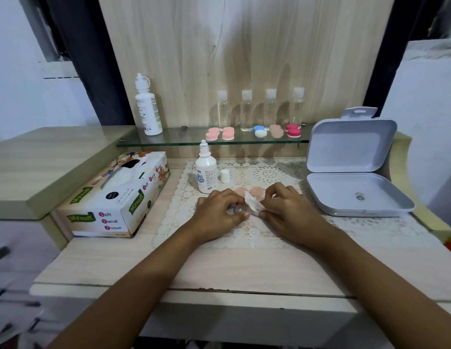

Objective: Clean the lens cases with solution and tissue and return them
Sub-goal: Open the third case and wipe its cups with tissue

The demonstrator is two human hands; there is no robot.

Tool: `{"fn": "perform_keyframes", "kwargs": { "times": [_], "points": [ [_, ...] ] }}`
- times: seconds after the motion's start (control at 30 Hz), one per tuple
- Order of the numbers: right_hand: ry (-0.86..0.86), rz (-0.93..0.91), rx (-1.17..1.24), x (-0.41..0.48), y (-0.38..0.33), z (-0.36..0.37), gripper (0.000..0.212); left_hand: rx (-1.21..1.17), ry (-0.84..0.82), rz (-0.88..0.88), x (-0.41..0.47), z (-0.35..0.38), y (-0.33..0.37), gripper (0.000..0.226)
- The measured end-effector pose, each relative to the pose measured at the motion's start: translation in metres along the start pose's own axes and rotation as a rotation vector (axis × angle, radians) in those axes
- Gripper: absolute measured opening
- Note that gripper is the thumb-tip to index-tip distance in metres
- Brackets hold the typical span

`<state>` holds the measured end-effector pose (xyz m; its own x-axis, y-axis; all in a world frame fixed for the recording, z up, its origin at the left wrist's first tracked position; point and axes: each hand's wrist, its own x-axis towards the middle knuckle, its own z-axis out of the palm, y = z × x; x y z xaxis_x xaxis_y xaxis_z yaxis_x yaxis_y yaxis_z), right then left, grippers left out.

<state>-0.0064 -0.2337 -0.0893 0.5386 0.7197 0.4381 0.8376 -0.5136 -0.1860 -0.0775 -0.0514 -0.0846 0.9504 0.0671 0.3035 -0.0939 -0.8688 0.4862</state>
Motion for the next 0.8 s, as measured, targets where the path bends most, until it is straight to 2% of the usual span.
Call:
{"fn": "perform_keyframes", "kwargs": {
  "times": [0.17,0.27,0.37,0.53,0.6,0.7,0.8],
  "points": [
    [0.080,-0.022,-0.254,-0.002,-0.007,-0.004,0.034,-0.005,-0.001,0.009,0.001,0.000,-0.001,0.023],
    [0.096,-0.054,-0.298,-0.001,-0.011,-0.003,0.031,-0.009,0.004,0.005,0.000,0.000,-0.001,0.023],
    [0.055,-0.063,-0.232,0.001,-0.012,0.000,0.019,0.015,0.011,0.003,-0.001,0.000,0.001,0.023],
    [0.017,-0.009,0.093,0.000,-0.007,0.000,0.009,0.018,0.002,0.008,-0.002,-0.001,0.000,0.022],
    [0.022,0.005,0.071,-0.002,-0.007,-0.001,0.012,0.017,0.000,0.011,-0.003,-0.001,0.000,0.022],
    [0.034,0.018,-0.065,-0.003,-0.009,-0.004,0.028,0.011,0.004,0.015,-0.001,0.000,0.000,0.023],
    [0.026,0.005,-0.150,-0.004,-0.012,-0.005,0.027,0.003,0.003,0.014,-0.001,0.000,0.000,0.024]
  ]
}}
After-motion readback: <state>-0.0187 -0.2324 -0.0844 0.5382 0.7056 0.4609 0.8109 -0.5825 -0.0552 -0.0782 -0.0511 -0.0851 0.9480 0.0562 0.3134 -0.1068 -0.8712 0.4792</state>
